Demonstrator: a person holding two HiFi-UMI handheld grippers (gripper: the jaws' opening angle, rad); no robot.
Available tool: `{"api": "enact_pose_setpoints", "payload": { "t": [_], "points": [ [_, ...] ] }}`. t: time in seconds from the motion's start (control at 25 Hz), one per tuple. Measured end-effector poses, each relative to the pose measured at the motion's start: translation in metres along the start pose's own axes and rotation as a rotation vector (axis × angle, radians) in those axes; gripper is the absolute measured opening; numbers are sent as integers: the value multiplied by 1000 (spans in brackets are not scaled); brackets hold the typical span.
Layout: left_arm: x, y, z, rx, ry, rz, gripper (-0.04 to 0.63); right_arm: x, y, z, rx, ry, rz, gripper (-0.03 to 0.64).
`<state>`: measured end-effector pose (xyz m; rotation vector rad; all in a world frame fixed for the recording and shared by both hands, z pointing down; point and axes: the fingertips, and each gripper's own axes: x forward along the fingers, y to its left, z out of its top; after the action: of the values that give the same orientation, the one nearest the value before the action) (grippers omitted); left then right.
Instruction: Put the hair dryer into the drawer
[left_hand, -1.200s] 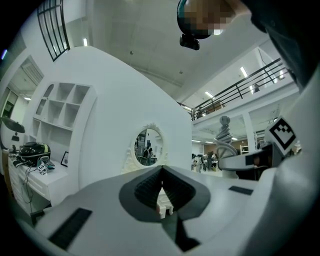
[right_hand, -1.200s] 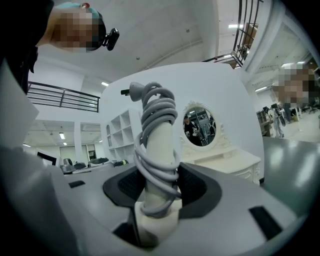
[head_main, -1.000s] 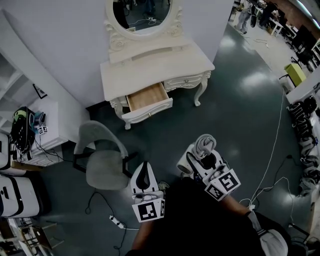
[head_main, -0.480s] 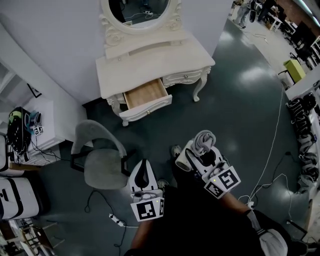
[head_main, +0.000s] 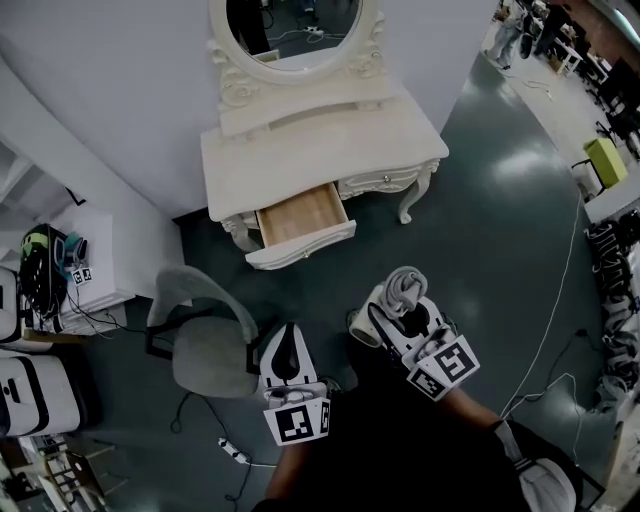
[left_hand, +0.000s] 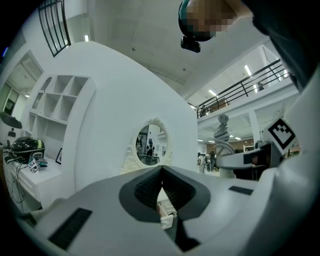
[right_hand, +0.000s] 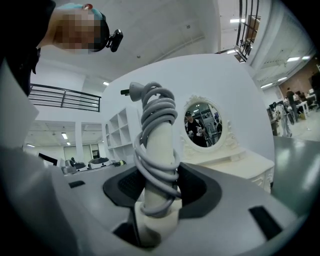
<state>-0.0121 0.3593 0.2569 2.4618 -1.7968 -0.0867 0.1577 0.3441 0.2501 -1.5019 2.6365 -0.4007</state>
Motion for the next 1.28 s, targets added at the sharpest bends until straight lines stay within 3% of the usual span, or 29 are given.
{"api": "enact_pose_setpoints", "payload": {
  "t": [0.68,1.28],
  "points": [
    [140,-3,-2,5,27,103,23,105,-104,23,5,62,115,200],
    [158,16,-4,25,39,217,23,154,-142,23,-41,90,168,200]
  ]
}}
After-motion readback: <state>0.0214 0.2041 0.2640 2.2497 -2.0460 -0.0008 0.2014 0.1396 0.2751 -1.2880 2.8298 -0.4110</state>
